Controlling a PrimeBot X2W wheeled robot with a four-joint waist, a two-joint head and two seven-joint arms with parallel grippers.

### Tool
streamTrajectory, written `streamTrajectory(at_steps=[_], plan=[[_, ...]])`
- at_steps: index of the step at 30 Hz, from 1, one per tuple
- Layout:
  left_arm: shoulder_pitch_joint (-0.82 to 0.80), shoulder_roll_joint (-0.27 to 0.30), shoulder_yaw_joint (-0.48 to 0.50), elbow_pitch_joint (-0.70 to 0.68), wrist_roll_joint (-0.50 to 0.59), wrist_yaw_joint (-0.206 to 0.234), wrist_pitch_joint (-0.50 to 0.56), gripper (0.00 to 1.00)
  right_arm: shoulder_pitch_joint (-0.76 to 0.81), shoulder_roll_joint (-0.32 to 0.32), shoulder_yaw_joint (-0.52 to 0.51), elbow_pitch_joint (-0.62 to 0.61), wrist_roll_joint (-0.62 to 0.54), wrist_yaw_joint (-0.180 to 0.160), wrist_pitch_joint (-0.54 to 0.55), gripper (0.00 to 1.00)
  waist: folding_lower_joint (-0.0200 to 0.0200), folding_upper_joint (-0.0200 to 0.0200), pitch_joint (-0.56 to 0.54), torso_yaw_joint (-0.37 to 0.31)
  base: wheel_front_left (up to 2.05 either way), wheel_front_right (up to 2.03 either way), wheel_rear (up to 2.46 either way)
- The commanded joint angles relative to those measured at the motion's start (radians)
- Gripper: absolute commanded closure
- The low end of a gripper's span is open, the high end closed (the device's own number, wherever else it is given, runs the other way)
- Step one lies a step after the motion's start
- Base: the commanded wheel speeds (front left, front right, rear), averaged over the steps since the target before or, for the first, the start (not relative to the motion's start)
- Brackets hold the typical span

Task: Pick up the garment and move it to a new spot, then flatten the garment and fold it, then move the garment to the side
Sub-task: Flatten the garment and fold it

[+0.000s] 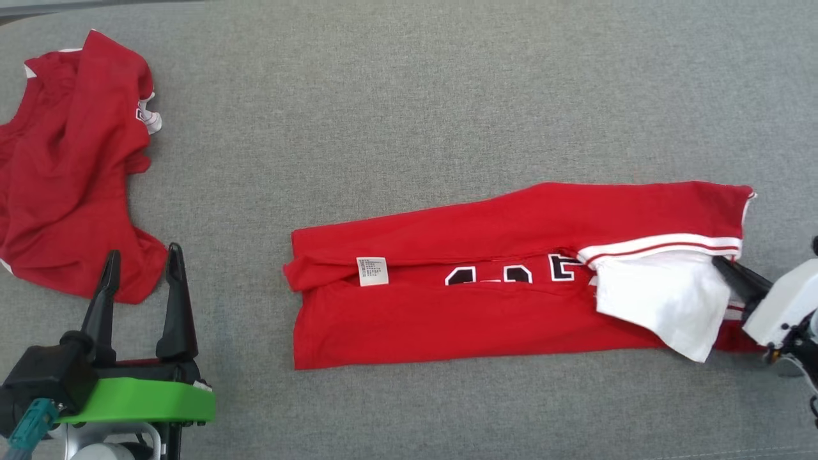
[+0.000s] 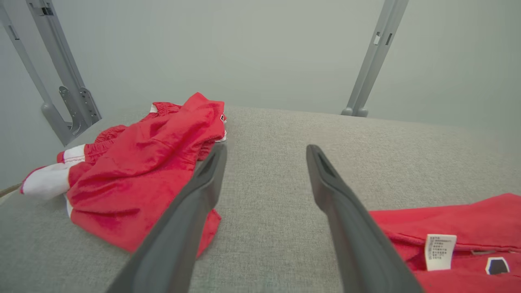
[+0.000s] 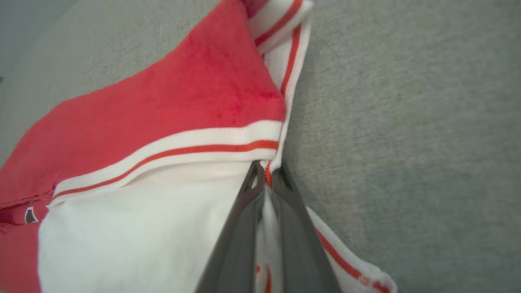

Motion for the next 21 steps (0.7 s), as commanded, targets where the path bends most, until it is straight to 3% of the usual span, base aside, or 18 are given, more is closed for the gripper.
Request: streamTrajectory(at_steps=[1, 9, 13, 17, 21], plan=[[0.021, 0.004, 0.005, 0.013, -0.001, -0.011, -0.008, 0.00, 0.028, -0.030, -0.028, 0.020, 0.019, -0.002, -0.009, 1.00, 0.0000, 0.0000, -0.019, -0.013, 0.00, 0.00, 0.00], [0.048, -0.011, -0.003, 0.057, -0.012, -0.041, -0.017, 0.00, 0.095, -0.183, -0.288, 0.113, 0.022, -0.002, -0.026, 1.00, 0.0000, 0.0000, -0.050, -0.020, 0.00, 0.00, 0.00], [0.056, -0.020, -0.001, 0.066, -0.013, -0.051, -0.020, 0.00, 0.116, -0.193, -0.384, 0.043, 0.053, -0.001, 0.007, 1.00, 0.0000, 0.0000, -0.056, -0.019, 0.00, 0.00, 0.00], [0.057, -0.031, 0.001, 0.076, -0.014, -0.059, -0.022, 0.00, 0.156, -0.132, -0.324, -0.186, 0.117, -0.001, 0.090, 1.00, 0.0000, 0.0000, -0.066, -0.021, 0.00, 0.00, 0.00], [0.055, -0.034, -0.009, 0.094, -0.018, -0.071, -0.014, 0.00, 0.194, -0.049, -0.138, -0.459, 0.125, -0.001, 0.154, 1.00, 0.0000, 0.0000, -0.076, -0.038, 0.00, 0.00, 0.00]])
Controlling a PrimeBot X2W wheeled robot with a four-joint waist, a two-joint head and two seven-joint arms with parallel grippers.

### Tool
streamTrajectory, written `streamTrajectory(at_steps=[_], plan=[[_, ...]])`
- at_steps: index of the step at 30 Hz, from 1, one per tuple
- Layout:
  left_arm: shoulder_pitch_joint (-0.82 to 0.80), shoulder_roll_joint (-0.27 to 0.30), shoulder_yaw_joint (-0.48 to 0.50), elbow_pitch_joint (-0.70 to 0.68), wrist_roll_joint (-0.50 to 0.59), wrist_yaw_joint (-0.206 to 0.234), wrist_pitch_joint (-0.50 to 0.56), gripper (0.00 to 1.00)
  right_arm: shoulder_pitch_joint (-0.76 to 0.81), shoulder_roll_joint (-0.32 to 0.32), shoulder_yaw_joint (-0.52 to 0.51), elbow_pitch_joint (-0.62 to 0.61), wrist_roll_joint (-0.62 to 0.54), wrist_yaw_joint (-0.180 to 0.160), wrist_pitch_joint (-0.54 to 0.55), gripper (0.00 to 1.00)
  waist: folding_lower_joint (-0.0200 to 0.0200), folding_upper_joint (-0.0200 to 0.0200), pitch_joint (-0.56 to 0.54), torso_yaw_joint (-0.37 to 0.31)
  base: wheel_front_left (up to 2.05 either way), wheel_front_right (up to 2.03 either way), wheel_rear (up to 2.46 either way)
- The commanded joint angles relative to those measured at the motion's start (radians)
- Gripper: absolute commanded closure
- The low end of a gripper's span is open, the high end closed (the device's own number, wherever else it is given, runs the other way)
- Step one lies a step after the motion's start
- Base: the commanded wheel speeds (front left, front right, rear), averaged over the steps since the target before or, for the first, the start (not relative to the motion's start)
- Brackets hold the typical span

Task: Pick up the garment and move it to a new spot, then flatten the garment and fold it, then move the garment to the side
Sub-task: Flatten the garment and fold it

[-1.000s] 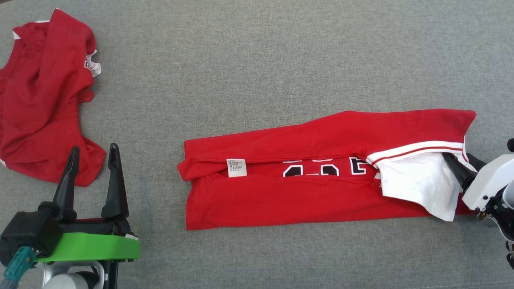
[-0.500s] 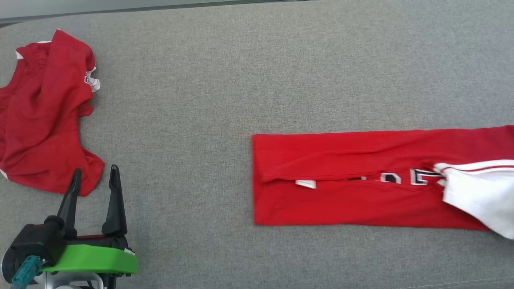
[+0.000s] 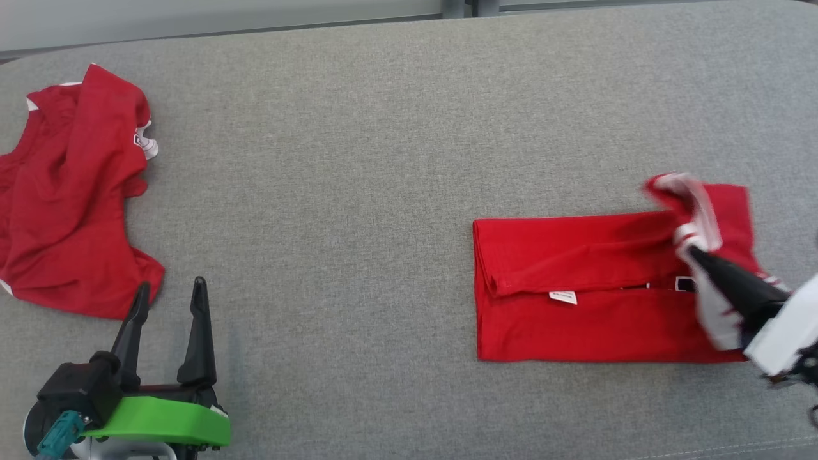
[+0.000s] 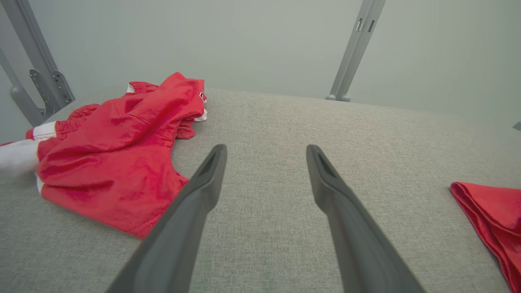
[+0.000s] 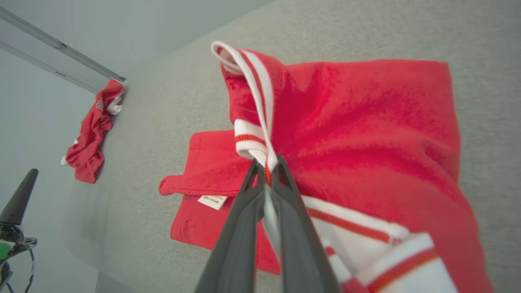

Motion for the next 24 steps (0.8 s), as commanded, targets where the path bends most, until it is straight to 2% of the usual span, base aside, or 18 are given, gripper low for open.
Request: streamTrajectory(at_steps=[1, 4, 7, 10, 14, 20, 21, 22, 23, 24], plan=[[0.005, -0.002, -0.001, 0.006, -0.008, -0.002, 0.000, 0.00, 0.003, 0.019, 0.027, -0.024, -0.012, 0.000, -0.001, 1.00, 0.0001, -0.0001, -0.009, -0.011, 0.00, 0.00, 0.00], [-0.023, -0.008, -0.014, 0.014, -0.008, -0.010, 0.010, 0.00, -0.041, 0.092, 0.156, -0.081, -0.092, 0.000, -0.016, 1.00, 0.0001, -0.0001, -0.008, -0.026, 0.00, 0.00, 0.00], [-0.044, -0.005, -0.029, 0.024, -0.001, -0.023, 0.021, 0.00, -0.093, 0.182, 0.249, -0.042, -0.188, 0.000, -0.056, 1.00, 0.0001, -0.0001, -0.002, -0.033, 0.00, 0.00, 0.00], [-0.059, -0.001, -0.035, 0.032, 0.004, -0.030, 0.026, 0.00, -0.137, 0.243, 0.308, 0.027, -0.266, 0.000, -0.101, 1.00, 0.0001, -0.0001, 0.001, -0.030, 0.00, 0.00, 0.00], [-0.061, 0.003, -0.030, 0.040, 0.000, -0.030, 0.023, 0.00, -0.168, 0.282, 0.362, 0.110, -0.324, 0.000, -0.147, 1.00, 0.0001, -0.0001, 0.003, -0.022, 0.00, 0.00, 0.00], [-0.054, -0.001, -0.027, 0.042, -0.005, -0.025, 0.018, 0.00, -0.198, 0.299, 0.397, 0.189, -0.363, 0.001, -0.192, 1.00, 0.0001, -0.0001, 0.008, -0.022, 0.00, 0.00, 0.00], [-0.052, -0.002, -0.027, 0.042, -0.007, -0.025, 0.017, 0.00, -0.204, 0.300, 0.407, 0.193, -0.368, 0.001, -0.198, 0.69, 0.0001, -0.0001, 0.009, -0.023, 0.00, 0.00, 0.00], [-0.051, -0.002, -0.027, 0.042, -0.008, -0.025, 0.016, 0.00, -0.210, 0.303, 0.410, 0.194, -0.373, 0.000, -0.212, 0.12, 0.0001, -0.0001, 0.009, -0.024, 0.00, 0.00, 0.00], [-0.050, -0.002, -0.026, 0.042, -0.008, -0.025, 0.015, 0.00, -0.212, 0.307, 0.411, 0.196, -0.374, 0.000, -0.220, 0.00, 0.0001, -0.0001, 0.009, -0.025, 0.00, 0.00, 0.00], [-0.048, -0.001, -0.025, 0.042, -0.009, -0.025, 0.014, 0.00, -0.213, 0.310, 0.416, 0.191, -0.375, 0.000, -0.227, 0.00, 0.0001, -0.0001, 0.009, -0.026, 0.00, 0.00, 0.00]])
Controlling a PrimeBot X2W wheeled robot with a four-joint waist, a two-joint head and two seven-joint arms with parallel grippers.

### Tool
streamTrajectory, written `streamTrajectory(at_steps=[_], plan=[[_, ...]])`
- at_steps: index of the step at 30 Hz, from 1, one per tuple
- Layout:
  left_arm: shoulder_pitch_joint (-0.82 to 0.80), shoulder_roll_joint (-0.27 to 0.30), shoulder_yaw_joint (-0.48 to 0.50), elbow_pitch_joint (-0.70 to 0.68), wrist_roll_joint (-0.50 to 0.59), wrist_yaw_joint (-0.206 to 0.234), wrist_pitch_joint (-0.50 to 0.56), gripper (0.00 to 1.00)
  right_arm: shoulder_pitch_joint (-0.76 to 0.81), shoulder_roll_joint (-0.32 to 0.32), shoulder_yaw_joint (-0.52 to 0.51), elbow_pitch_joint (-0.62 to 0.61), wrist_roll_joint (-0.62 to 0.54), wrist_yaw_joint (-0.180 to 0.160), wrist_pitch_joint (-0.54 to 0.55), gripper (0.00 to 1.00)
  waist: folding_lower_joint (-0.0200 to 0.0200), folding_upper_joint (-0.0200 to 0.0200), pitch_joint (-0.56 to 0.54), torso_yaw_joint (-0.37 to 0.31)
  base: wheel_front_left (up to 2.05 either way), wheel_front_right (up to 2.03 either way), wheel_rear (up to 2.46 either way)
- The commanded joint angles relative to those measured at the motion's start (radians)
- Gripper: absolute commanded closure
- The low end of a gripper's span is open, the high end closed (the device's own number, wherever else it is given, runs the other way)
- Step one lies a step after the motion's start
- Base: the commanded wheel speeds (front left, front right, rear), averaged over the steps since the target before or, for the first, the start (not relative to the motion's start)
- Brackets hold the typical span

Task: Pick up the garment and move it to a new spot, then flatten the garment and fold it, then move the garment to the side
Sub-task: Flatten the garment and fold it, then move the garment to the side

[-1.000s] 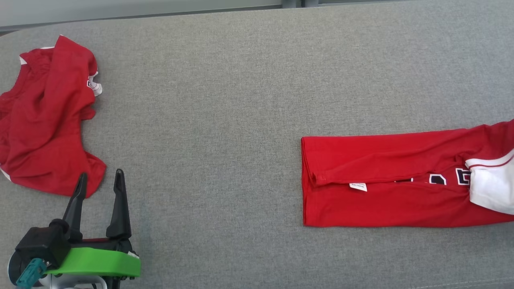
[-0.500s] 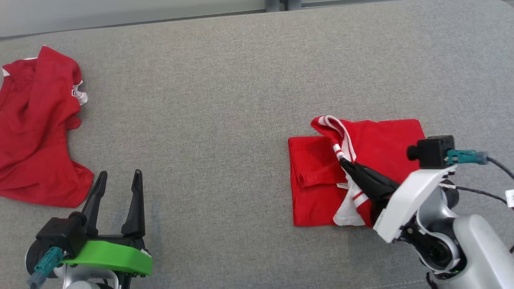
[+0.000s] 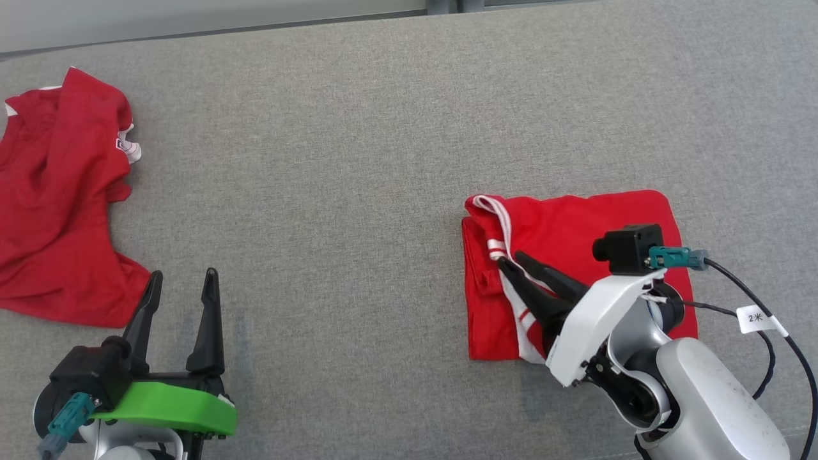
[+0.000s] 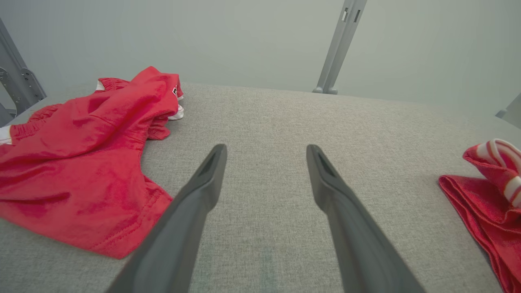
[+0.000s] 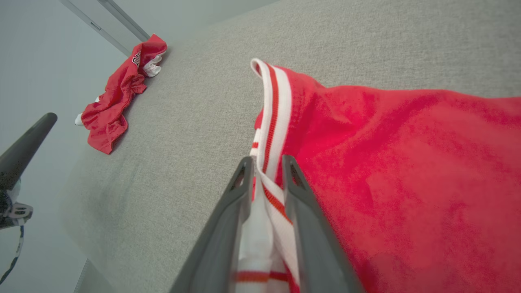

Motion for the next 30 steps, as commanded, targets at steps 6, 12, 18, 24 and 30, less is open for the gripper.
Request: streamTrajectory(at_steps=[6, 12, 18, 24, 30], plan=[[0.015, 0.017, 0.019, -0.006, -0.010, 0.008, -0.009, 0.00, 0.027, 0.005, -0.015, -0.145, 0.050, 0.000, -0.028, 0.00, 0.0000, 0.0000, 0.004, -0.013, 0.00, 0.00, 0.00], [0.035, 0.029, 0.044, -0.032, -0.010, 0.019, -0.015, 0.00, 0.126, -0.058, -0.242, -0.246, 0.028, 0.000, 0.006, 0.00, 0.0000, 0.0000, 0.020, -0.026, 0.00, 0.00, 0.00], [0.029, 0.028, 0.045, -0.043, -0.003, 0.014, -0.018, 0.00, 0.167, -0.093, -0.404, -0.157, -0.014, 0.000, 0.036, 0.00, 0.0000, 0.0000, 0.031, -0.015, 0.00, 0.00, 0.00], [0.025, 0.022, 0.043, -0.038, -0.001, 0.017, -0.021, 0.00, 0.151, -0.076, -0.418, -0.071, -0.001, 0.000, 0.036, 0.00, 0.0000, 0.0000, 0.031, -0.002, 0.00, 0.00, 0.00], [0.026, 0.021, 0.047, -0.036, -0.003, 0.020, -0.023, 0.00, 0.145, -0.086, -0.437, -0.008, -0.012, 0.000, 0.044, 0.00, 0.0000, 0.0000, 0.034, 0.002, 0.00, 0.00, 0.00]])
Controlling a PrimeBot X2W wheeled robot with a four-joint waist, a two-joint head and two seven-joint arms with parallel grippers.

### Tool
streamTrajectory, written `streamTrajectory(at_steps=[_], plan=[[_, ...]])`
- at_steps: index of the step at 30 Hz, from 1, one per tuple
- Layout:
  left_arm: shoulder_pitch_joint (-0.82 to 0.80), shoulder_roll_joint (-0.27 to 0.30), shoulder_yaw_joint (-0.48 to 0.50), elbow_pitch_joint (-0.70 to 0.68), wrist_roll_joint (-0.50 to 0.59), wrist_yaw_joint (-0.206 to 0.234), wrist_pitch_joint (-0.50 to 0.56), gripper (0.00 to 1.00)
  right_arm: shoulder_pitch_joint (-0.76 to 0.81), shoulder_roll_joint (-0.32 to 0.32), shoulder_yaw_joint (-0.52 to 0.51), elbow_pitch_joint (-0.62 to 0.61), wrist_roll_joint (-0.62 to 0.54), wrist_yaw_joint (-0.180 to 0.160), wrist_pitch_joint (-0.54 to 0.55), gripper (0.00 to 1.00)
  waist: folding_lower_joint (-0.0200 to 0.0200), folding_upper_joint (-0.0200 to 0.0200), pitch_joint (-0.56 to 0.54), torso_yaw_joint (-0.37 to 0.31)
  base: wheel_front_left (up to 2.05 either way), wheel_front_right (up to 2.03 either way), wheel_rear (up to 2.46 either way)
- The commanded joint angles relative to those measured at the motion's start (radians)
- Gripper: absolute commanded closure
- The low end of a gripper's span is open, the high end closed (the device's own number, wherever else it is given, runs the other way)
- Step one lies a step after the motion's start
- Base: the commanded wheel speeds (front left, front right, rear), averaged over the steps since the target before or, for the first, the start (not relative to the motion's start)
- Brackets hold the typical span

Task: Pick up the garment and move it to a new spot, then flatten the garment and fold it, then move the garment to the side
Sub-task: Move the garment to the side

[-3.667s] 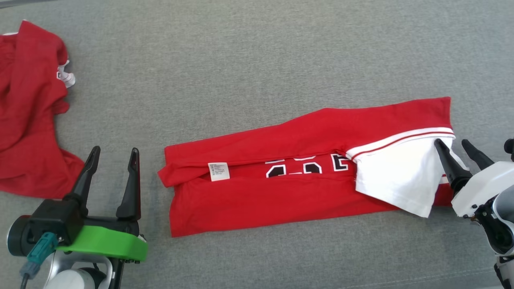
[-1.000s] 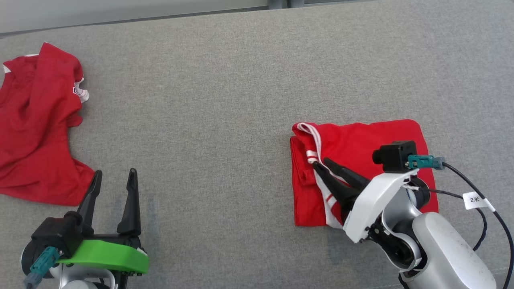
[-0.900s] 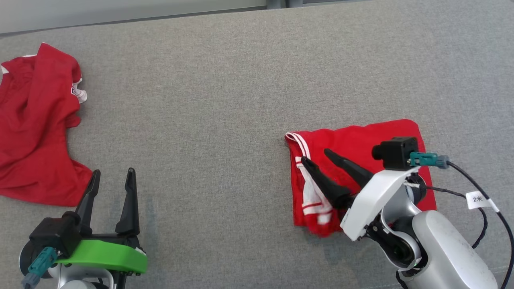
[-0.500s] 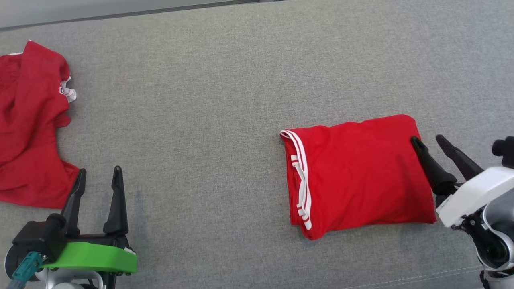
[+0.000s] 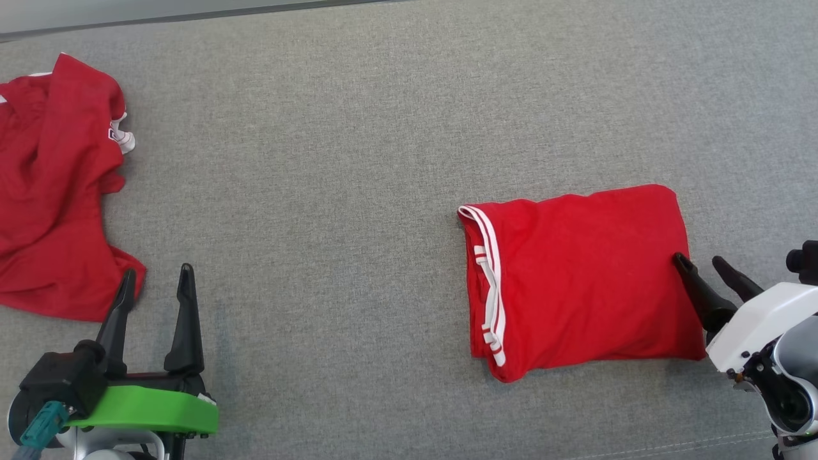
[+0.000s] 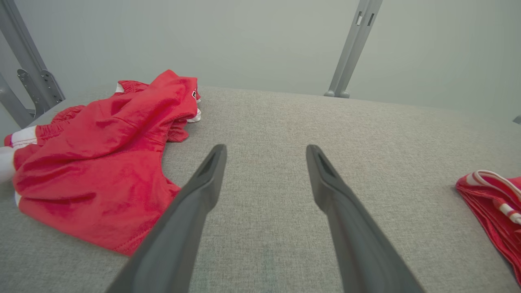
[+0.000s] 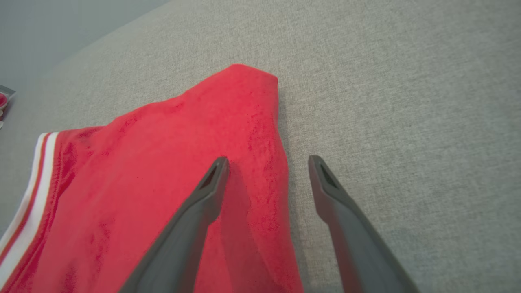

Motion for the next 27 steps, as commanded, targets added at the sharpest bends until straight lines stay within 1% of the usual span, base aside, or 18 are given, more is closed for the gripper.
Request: streamTrajectory(at_steps=[1, 3, 6, 10, 11, 12, 14, 19, 27], plan=[[0.001, 0.000, 0.004, 0.002, 0.002, 0.005, -0.007, 0.00, -0.010, -0.005, 0.002, 0.016, 0.007, 0.000, 0.008, 0.00, -0.0001, 0.0000, 0.002, -0.001, 0.00, 0.00, 0.00], [-0.001, -0.003, 0.003, 0.003, 0.002, 0.004, -0.008, 0.00, -0.016, -0.010, 0.005, 0.043, 0.010, 0.000, 0.019, 0.00, -0.0001, 0.0000, 0.004, -0.001, 0.00, 0.00, 0.00], [-0.008, -0.005, 0.000, 0.005, 0.003, -0.001, -0.008, 0.00, -0.036, 0.006, 0.016, 0.084, 0.031, 0.000, 0.029, 0.00, -0.0001, 0.0000, 0.005, 0.000, 0.00, 0.00, 0.00], [-0.018, -0.005, -0.004, 0.009, 0.006, -0.004, -0.007, 0.00, -0.087, 0.010, 0.039, 0.156, 0.082, 0.000, 0.041, 0.00, -0.0001, 0.0000, 0.000, 0.006, 0.00, 0.00, 0.00], [-0.020, -0.006, -0.006, 0.011, 0.007, -0.004, -0.007, 0.00, -0.102, 0.013, 0.044, 0.177, 0.088, 0.000, 0.043, 0.10, -0.0001, 0.0000, -0.003, 0.009, 0.00, 0.00, 0.00], [-0.022, -0.008, -0.008, 0.013, 0.007, -0.004, -0.007, 0.00, -0.117, 0.007, 0.062, 0.188, 0.087, 0.001, 0.047, 1.00, -0.0001, 0.0000, -0.006, 0.014, 0.00, 0.00, 0.00], [-0.028, -0.015, -0.013, 0.019, 0.004, -0.007, -0.007, 0.00, -0.153, -0.004, 0.109, 0.199, 0.096, 0.001, 0.049, 1.00, -0.0001, 0.0000, -0.015, 0.027, 0.00, 0.00, 0.00], [-0.043, -0.040, -0.040, 0.043, 0.010, -0.020, -0.008, 0.00, -0.231, -0.036, 0.238, 0.183, 0.137, 0.001, 0.044, 1.00, -0.0001, 0.0000, -0.045, 0.074, 0.00, 0.00, 0.00], [-0.057, -0.117, -0.103, 0.110, 0.018, -0.053, -0.013, 0.00, -0.325, -0.102, 0.379, 0.212, 0.179, 0.001, 0.057, 1.00, -0.0001, 0.0000, -0.108, 0.196, 0.00, 0.00, 0.00]])
